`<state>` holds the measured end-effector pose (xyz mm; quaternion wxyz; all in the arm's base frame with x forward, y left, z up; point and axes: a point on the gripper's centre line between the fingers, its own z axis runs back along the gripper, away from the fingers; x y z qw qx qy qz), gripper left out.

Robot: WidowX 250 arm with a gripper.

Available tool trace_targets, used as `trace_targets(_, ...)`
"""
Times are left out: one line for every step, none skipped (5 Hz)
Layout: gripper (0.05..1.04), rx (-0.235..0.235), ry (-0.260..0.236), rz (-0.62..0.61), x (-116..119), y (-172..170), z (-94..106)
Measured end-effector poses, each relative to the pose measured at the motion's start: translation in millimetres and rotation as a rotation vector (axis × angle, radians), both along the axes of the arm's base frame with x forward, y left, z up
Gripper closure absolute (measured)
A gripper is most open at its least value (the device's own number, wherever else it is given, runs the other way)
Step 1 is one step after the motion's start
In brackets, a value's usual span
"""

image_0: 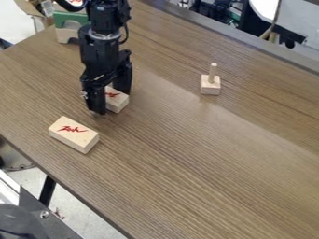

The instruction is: Move the rectangular block on top of the tower

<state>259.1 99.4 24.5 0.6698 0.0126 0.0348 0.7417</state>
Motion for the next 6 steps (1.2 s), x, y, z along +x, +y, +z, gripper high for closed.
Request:
trace_targets(0.399, -0.038, -0.008, 0.036, 11, 8, -3.5)
trace_targets(0.532, -0.042, -0.025, 0.048, 15, 12, -3.1)
trace_targets(0.532, -0.044, -0.033, 0.047, 15, 11, -3.1)
trace_targets(0.532, -0.073, -0.02, 0.05, 14, 7, 0.1)
trace_targets(0.532, -0.105, -0.047, 0.056, 23, 4, 22.8)
trace_targets(0.533, -0.123, -0.089, 0.068, 37, 6, 41.9)
